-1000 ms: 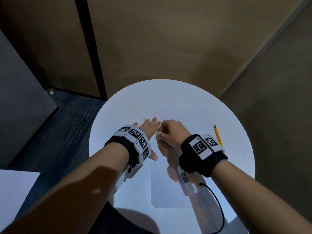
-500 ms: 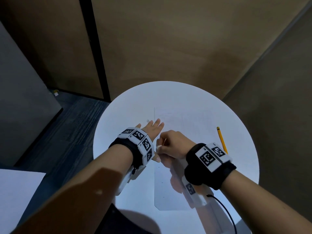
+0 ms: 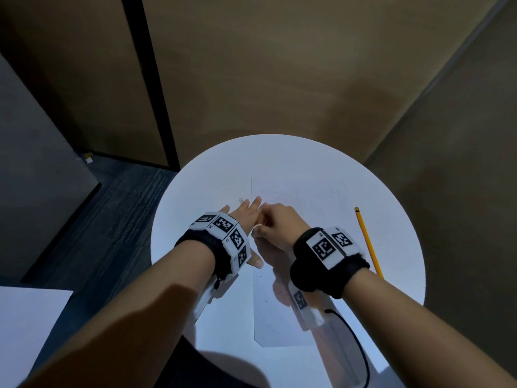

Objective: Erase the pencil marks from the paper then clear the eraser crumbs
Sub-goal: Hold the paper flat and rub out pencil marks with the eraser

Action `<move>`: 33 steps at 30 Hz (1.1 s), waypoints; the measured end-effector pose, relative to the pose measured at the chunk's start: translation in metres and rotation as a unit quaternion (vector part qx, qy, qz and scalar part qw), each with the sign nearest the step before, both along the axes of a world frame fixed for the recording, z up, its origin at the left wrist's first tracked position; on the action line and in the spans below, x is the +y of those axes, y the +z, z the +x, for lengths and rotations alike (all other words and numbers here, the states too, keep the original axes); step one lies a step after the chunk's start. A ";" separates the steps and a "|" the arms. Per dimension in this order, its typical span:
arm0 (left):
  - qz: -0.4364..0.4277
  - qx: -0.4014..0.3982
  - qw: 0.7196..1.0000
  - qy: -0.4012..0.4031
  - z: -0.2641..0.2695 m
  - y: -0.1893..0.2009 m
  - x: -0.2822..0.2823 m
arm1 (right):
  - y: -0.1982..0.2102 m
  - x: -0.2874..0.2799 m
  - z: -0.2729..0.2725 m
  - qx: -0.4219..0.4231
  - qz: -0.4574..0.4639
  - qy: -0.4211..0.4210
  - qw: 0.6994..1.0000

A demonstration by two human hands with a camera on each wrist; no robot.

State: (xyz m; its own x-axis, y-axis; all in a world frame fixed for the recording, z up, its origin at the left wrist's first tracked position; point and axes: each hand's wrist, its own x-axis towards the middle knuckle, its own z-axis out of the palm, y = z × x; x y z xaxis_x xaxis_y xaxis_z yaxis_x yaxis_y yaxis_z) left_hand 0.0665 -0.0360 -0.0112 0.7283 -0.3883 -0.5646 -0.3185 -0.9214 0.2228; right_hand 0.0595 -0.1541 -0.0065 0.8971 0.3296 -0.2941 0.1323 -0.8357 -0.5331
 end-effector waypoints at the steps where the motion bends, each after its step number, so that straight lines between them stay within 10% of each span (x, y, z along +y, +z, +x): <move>1: -0.002 0.000 1.000 0.001 0.000 0.000 0.000 | -0.002 0.000 -0.003 0.002 -0.004 0.007 1.000; 33: -0.008 -0.031 0.999 -0.025 0.009 -0.040 0.011 | -0.005 -0.024 -0.018 -0.005 -0.030 0.031 0.999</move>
